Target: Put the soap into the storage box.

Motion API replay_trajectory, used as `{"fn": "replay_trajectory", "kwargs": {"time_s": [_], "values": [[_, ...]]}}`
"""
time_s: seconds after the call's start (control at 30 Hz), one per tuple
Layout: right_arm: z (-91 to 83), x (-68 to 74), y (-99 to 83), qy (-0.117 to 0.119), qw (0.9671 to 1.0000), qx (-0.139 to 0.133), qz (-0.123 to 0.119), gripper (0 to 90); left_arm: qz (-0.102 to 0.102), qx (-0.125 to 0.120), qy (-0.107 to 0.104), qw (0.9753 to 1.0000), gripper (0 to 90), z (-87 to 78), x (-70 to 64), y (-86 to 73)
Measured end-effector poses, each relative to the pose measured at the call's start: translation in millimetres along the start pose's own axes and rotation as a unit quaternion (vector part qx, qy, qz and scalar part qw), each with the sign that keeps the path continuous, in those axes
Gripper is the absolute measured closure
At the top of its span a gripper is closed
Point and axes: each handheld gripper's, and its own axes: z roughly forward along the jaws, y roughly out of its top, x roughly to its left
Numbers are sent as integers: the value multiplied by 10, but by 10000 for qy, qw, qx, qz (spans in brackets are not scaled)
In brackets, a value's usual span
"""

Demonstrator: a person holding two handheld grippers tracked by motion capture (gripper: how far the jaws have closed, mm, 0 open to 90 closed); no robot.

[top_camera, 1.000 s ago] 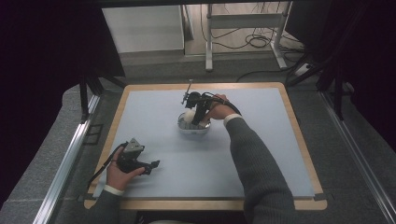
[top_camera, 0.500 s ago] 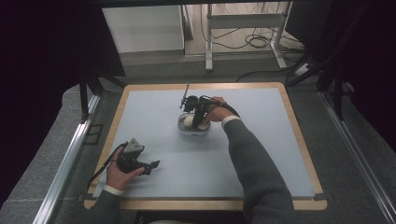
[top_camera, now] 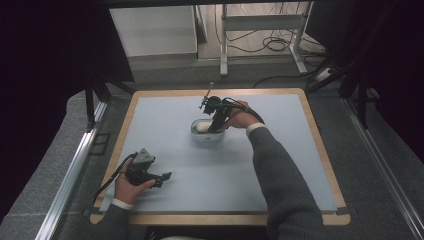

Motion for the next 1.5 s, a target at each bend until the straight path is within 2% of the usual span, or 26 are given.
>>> {"fn": "replay_trajectory", "kwargs": {"time_s": [0.23, 0.33, 0.37, 0.4, 0.47, 0.5, 0.53, 0.57, 0.63, 0.67, 0.7, 0.73, 0.93, 0.97, 1.0, 1.13, 1.2, 1.23, 1.27, 1.3, 1.37, 1.4, 1.43, 1.47, 1.5], "values": [[-163, 18, -173, -50, 9992, -324, 213, 371, 22, 29, 14, 10000, 83, 6, 13, 5], [-227, 53, -283, -112, 9980, -545, 302, 363, 1, 12, 6, 10000, 83, 7, 14, -5], [-268, 82, -380, -180, 9964, -711, 425, 361, 5, 11, 15, 10000, 83, 5, 15, -8], [-268, 82, -380, -180, 9964, -711, 425, 361, 8, 11, 3, 10000, 83, -1, 14, -8], [-310, 118, -489, -243, 9952, -775, 542, 358, 13, -21, -7, 10000, 83, -16, 10, -6], [-327, 132, -551, -282, 9941, -846, 611, 356, 12, -30, -5, 10000, 83, -23, 8, -4], [-367, 170, -686, -350, 9918, -946, 787, 350, 8, -46, -4, 10000, 83, -31, 6, -2], [-367, 170, -686, -350, 9918, -946, 787, 350, 12, -61, -4, 10000, 83, -38, 5, -2], [-405, 212, -832, -503, 9892, -992, 950, 347, 8, -65, 12, 10000, 83, -49, 4, -5], [-426, 228, -910, -557, 9873, -1048, 1054, 346, 2, -62, 23, 10000, 83, -54, 5, -8], [-465, 265, -1075, -622, 9822, -1243, 1267, 346, 4, -54, 28, 10000, 83, -58, 6, -12], [-465, 265, -1075, -622, 9822, -1243, 1267, 346, 9, -50, 33, 10000, 83, -62, 7, -15], [-471, 439, -1579, -696, 9700, -1710, 1584, 331, -44, -48, 88, 9999, 83, -65, 9, -31], [-463, 514, -1747, -719, 9674, -1827, 1599, 329, -57, -52, 97, 9999, 83, -63, 8, -33], [-463, 514, -1747, -719, 9674, -1827, 1599, 329, -57, -52, 97, 9999, 83, -63, 8, -33], [-450, 679, -2081, -826, 9584, -2040, 1817, 324, -50, -49, 96, 9999, 83, -64, 4, -35], [-434, 748, -2203, -882, 9553, -2081, 1906, 319, -53, -50, 92, 9999, 83, -62, 4, -35], [-415, 803, -2328, -883, 9512, -2097, 2085, 319, -52, -47, 92, 9999, 83, -60, 4, -35], [-415, 803, -2328, -883, 9512, -2097, 2085, 319, -52, -46, 93, 9999, 83, -58, 3, -35], [-407, 818, -2379, -884, 9498, -2074, 2169, 319, -52, -45, 94, 9999, 83, -56, 2, -34], [-399, 837, -2458, -929, 9446, -2170, 2281, 320, -49, -46, 95, 9999, 83, -56, 0, -31], [-395, 831, -2477, -926, 9439, -2174, 2305, 316, -54, -54, 99, 9999, 83, -56, -1, -30], [-403, 827, -2483, -1026, 9437, -2142, 2302, 308, -53, -55, 98, 9999, 83, -58, 0, -29], [-411, 825, -2485, -1034, 9416, -2212, 2320, 308, -47, -55, 102, 9999, 83, -60, 2, -29], [-411, 825, -2485, -1034, 9416, -2212, 2320, 308, -42, -52, 109, 9999, 83, -62, 5, -29]]}}
